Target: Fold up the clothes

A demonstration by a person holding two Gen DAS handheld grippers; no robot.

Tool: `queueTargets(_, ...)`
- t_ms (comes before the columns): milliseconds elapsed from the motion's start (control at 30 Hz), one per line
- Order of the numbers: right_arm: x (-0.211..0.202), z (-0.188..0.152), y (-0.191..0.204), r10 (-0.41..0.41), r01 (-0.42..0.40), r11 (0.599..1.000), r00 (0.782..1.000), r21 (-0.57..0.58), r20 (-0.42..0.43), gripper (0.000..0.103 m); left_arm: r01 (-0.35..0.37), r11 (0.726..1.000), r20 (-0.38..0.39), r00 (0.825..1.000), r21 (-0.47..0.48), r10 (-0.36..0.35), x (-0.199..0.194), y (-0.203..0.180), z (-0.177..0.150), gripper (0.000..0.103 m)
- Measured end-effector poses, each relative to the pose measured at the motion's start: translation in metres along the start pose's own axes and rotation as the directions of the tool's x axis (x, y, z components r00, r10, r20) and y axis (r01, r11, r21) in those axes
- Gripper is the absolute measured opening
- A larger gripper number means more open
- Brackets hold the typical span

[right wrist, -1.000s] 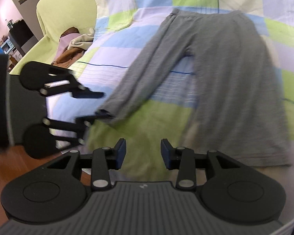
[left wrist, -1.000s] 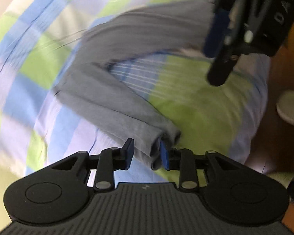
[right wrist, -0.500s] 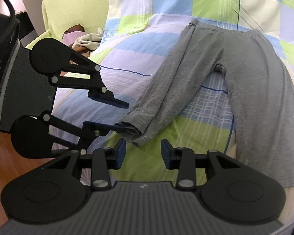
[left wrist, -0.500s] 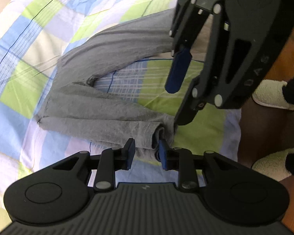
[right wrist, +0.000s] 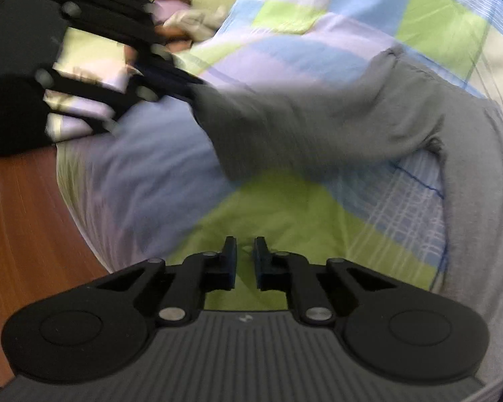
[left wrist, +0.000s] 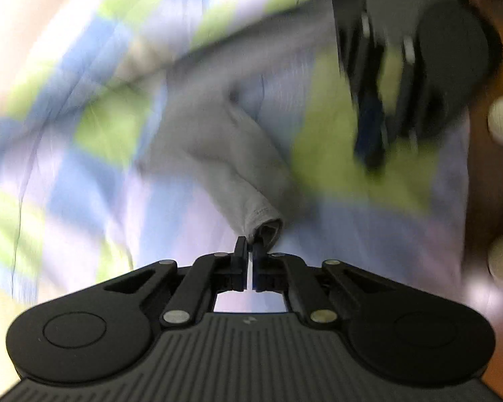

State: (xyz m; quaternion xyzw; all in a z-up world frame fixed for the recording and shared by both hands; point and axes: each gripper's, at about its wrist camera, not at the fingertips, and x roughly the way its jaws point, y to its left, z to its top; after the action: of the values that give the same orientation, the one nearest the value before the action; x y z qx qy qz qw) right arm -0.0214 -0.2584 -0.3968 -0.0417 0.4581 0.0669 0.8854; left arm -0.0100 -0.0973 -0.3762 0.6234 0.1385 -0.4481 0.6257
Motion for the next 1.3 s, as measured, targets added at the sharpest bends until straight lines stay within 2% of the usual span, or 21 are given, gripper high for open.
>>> queueTargets(33,0.000,0.001,0.000,-0.001,0.001,1.000,1.000,0.000,-0.004,0.009,0.014,1.000,-0.027,1.000,0.003,-0.013,0.003,-0.007,-0.007,0.000)
queueTargets(133,-0.010,0.007,-0.001,-0.012,0.012,1.000,1.000,0.028,0.001,0.010,0.040,0.999,-0.028,0.999,0.022,-0.039,0.015,-0.024,-0.010,0.000)
queueTargets(200,-0.018,0.010,0.000,-0.034,0.033,0.999,0.999,0.017,0.041,0.013,0.015,0.999,-0.021,1.000,0.034,-0.014,0.016,-0.026,-0.011,0.007)
queueTargets(267,-0.022,0.014,0.005,-0.055,0.056,0.998,0.995,-0.010,0.088,0.022,-0.007,0.999,-0.014,1.000,0.037,0.008,0.016,-0.024,-0.013,0.012)
queueTargets(367,-0.013,0.026,0.011,-0.045,0.049,0.998,0.991,-0.032,0.123,0.022,-0.005,1.000,0.008,1.000,0.007,0.005,0.010,-0.013,-0.018,0.015)
queueTargets(433,-0.005,0.032,0.016,-0.042,0.052,0.997,0.988,-0.059,0.148,0.022,-0.014,1.000,0.025,1.000,0.009,0.014,0.008,-0.008,-0.020,0.025)
queueTargets(567,0.017,0.044,0.027,-0.059,0.084,0.987,0.983,-0.139,0.177,0.021,-0.029,0.999,0.030,0.999,0.019,0.028,0.012,-0.007,-0.026,0.026)
queueTargets(600,0.024,0.046,0.025,-0.061,0.085,0.986,0.984,-0.142,0.170,0.015,-0.026,0.999,0.028,0.999,0.019,0.025,0.013,-0.007,-0.027,0.027)
queueTargets(633,0.023,0.047,0.023,-0.064,0.085,0.989,0.984,-0.123,0.166,0.000,-0.027,0.999,0.029,0.999,0.021,0.026,0.013,-0.009,-0.028,0.027)
queueTargets(733,0.008,0.042,0.017,-0.081,0.088,0.995,0.985,-0.043,0.155,0.000,-0.018,1.000,0.057,0.998,0.019,0.017,0.005,-0.013,-0.030,0.027)
queueTargets(800,-0.015,0.026,0.015,-0.100,0.099,0.995,0.988,0.020,0.114,0.000,0.006,1.000,0.088,0.996,0.015,-0.007,-0.004,-0.014,-0.029,0.027)
queueTargets(867,-0.029,0.012,0.016,-0.122,0.119,0.992,0.990,0.037,0.072,0.000,0.021,0.999,0.119,0.993,0.024,-0.024,-0.011,-0.018,-0.027,0.029)
queueTargets(933,-0.033,0.002,0.014,-0.130,0.128,0.990,0.991,0.055,0.042,0.000,0.009,0.998,0.143,0.990,0.057,-0.017,-0.016,-0.024,-0.025,0.040)
queueTargets(1067,-0.028,-0.007,0.010,-0.118,0.119,0.991,0.993,0.067,-0.013,0.000,-0.001,0.993,0.150,0.988,0.122,-0.018,-0.019,-0.030,-0.022,0.040)
queueTargets(1133,-0.024,-0.008,0.008,-0.099,0.100,0.992,0.995,0.073,-0.027,0.006,-0.009,0.986,0.161,0.987,0.166,-0.018,-0.022,-0.034,-0.022,0.041)
queueTargets(1167,-0.028,-0.006,0.008,-0.096,0.096,0.992,0.995,0.086,0.001,0.016,-0.011,0.984,0.166,0.986,0.176,-0.019,-0.020,-0.031,-0.023,0.041)
queueTargets(1233,-0.036,-0.004,0.009,-0.109,0.105,0.989,0.993,0.105,0.035,0.029,-0.003,0.983,0.187,0.982,0.181,-0.031,-0.017,-0.025,-0.020,0.041)
queueTargets(1300,-0.039,-0.004,0.011,-0.114,0.109,0.988,0.993,0.110,0.042,0.028,0.005,0.985,0.206,0.978,0.172,-0.041,-0.006,-0.022,-0.007,0.041)
